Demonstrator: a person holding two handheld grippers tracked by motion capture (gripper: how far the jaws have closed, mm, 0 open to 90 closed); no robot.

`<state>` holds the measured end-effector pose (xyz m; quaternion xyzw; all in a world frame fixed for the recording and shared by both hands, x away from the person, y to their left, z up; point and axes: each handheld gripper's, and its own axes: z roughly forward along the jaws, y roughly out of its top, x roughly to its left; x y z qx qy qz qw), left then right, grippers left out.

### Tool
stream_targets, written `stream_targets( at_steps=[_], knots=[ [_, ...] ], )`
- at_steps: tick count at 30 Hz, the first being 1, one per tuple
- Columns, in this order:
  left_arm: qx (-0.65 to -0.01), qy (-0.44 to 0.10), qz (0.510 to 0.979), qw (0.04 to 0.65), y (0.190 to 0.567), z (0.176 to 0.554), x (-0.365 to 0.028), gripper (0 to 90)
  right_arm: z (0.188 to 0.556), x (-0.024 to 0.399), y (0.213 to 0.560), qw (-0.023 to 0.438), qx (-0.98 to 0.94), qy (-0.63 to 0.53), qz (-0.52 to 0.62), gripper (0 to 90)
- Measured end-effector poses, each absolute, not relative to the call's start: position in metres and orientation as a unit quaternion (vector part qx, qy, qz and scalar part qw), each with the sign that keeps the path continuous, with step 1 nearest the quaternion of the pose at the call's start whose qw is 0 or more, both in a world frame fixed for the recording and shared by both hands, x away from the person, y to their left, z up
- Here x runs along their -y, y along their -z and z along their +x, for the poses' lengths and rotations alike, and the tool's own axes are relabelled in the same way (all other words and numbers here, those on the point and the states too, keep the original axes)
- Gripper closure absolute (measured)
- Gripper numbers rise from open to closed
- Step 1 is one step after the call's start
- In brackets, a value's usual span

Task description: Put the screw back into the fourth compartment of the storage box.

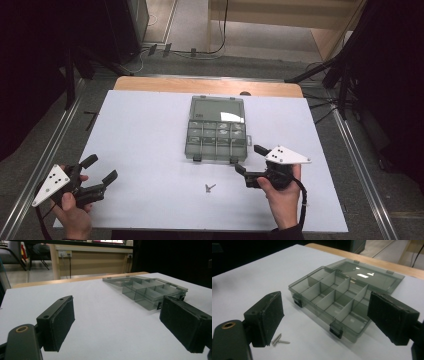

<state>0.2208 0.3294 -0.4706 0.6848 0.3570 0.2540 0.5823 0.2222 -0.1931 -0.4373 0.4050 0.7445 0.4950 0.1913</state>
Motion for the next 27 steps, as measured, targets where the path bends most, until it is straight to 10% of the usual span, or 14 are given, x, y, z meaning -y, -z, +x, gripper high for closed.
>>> stream_targets(
  at_steps=[11,27],
  knots=[
    [-0.355,-0.252,0.685,0.584,0.47,0.221,-0.329,12.7,0.229,0.162,0.447,0.179,-0.78,-0.456,0.389,24.3],
    [-0.358,-0.254,0.683,0.584,0.469,0.22,-0.33,12.7,0.243,0.135,0.465,0.082,-0.848,-0.402,0.335,61.8]
  ],
)
